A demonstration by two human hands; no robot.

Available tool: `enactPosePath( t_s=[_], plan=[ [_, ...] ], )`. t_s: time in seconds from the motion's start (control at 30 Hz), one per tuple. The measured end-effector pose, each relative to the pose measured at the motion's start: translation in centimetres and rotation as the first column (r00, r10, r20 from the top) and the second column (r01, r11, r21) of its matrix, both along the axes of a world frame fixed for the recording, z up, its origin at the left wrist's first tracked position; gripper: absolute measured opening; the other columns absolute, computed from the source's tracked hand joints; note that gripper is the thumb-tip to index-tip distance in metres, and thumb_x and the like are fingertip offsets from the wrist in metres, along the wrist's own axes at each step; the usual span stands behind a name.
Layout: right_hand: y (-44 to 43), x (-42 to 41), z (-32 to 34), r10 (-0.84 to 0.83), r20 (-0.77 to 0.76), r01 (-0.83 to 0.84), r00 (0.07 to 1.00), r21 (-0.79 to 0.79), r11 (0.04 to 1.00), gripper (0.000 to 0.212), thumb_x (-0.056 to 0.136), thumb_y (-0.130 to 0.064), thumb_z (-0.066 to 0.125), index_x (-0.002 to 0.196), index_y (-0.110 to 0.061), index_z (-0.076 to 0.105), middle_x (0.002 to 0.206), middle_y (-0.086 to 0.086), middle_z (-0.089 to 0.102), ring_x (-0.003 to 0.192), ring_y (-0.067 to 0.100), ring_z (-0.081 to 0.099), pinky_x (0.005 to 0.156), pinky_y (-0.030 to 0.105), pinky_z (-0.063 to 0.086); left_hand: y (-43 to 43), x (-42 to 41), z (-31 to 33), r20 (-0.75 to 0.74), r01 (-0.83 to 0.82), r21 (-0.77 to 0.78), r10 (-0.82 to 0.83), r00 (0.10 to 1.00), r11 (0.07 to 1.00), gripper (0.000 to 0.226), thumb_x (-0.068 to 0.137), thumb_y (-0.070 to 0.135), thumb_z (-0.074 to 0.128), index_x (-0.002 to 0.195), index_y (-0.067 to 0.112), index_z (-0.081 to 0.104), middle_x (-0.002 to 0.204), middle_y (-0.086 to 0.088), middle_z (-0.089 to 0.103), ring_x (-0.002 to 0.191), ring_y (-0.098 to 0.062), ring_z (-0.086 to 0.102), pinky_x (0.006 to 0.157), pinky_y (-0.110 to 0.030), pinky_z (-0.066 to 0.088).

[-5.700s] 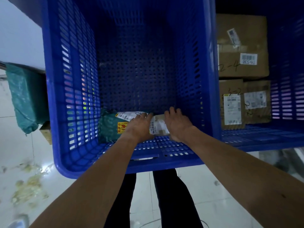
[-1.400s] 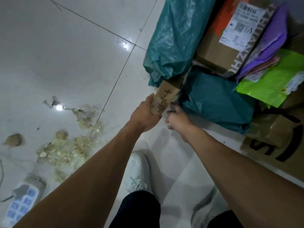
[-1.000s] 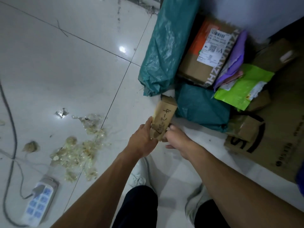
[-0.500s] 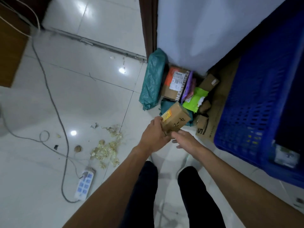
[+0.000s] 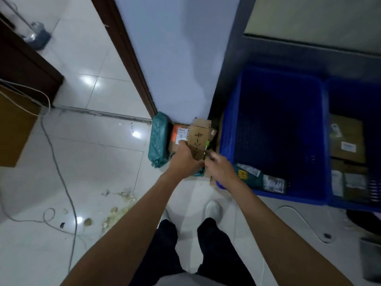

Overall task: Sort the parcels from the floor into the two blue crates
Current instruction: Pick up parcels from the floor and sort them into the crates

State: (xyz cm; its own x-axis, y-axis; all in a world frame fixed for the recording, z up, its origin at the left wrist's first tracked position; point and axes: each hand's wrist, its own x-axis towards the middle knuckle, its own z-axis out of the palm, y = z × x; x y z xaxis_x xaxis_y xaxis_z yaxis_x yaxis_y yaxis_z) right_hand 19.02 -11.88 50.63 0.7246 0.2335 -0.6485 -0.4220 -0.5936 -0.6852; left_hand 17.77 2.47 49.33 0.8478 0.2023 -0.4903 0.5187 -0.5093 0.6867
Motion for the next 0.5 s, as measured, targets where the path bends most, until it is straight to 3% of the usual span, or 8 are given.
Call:
enactPosePath(
  t_s=[0.13, 0.2, 0.37, 0.43, 0.5],
  plan=[
    [-4.1, 0.1, 3.8, -0.045, 0.093, 0.042, 0.995, 0.030, 0.999, 0.046, 0.103, -0.041, 0.046, 0.148, -0.031, 0.049, 0.147, -0.002, 0.051, 0.124, 0.018, 0.053, 0.099, 0.033, 0.045, -3.7, 1.1, 4.2, 0.013, -0.052, -0.107, 0.054, 0.998, 0.993, 0.065, 0.077, 0.033, 0.083, 0.117, 0.015, 0.035, 0.103, 0.003, 0.058, 0.091, -0.013, 0.061, 0.077, -0.031, 0.055],
    [-5.9, 0.0, 4.9, -0.075, 0.127, 0.071, 0.989, 0.041, 0.997, 0.049, 0.103, -0.038, 0.046, 0.151, -0.030, 0.045, 0.154, -0.002, 0.044, 0.135, 0.020, 0.046, 0.105, 0.033, 0.041, -5.3, 1.7, 5.4, 0.008, -0.106, -0.179, 0.109, 0.994, 0.978, 0.057, 0.076, 0.034, 0.084, 0.111, 0.017, 0.042, 0.100, 0.003, 0.063, 0.090, -0.013, 0.065, 0.078, -0.031, 0.057],
    [-9.9, -0.4, 6.5, -0.148, 0.161, 0.139, 0.976, 0.068, 0.988, 0.052, 0.103, -0.034, 0.046, 0.154, -0.035, 0.038, 0.156, 0.001, 0.038, 0.136, 0.022, 0.044, 0.100, 0.032, 0.038, -9.0, 2.8, 8.2, -0.036, -0.182, -0.383, 0.182, 0.983, 0.906, 0.045, 0.079, 0.016, 0.076, 0.116, 0.002, 0.055, 0.099, -0.013, 0.072, 0.076, -0.014, 0.071, 0.058, -0.021, 0.055],
    [-11.3, -0.1, 6.8, -0.232, 0.146, 0.223, 0.962, 0.077, 0.972, 0.055, 0.102, -0.038, 0.048, 0.155, -0.032, 0.034, 0.153, -0.001, 0.042, 0.133, 0.021, 0.047, 0.099, 0.034, 0.041, -10.3, 3.1, 9.4, -0.079, -0.182, -0.425, 0.164, 0.983, 0.887, 0.025, 0.086, 0.012, 0.068, 0.108, 0.005, 0.058, 0.087, -0.006, 0.070, 0.072, -0.013, 0.067, 0.058, -0.024, 0.055],
    [-12.6, 0.1, 7.2, -0.350, 0.084, 0.341, 0.933, 0.107, 0.934, 0.064, 0.098, -0.047, 0.053, 0.155, -0.027, 0.033, 0.148, 0.000, 0.049, 0.128, 0.020, 0.052, 0.102, 0.040, 0.046, -11.1, 3.5, 10.0, -0.149, -0.204, -0.483, 0.150, 0.977, 0.852, 0.029, 0.087, 0.017, 0.065, 0.112, 0.006, 0.058, 0.090, -0.006, 0.068, 0.076, -0.016, 0.066, 0.062, -0.029, 0.055]
  ],
)
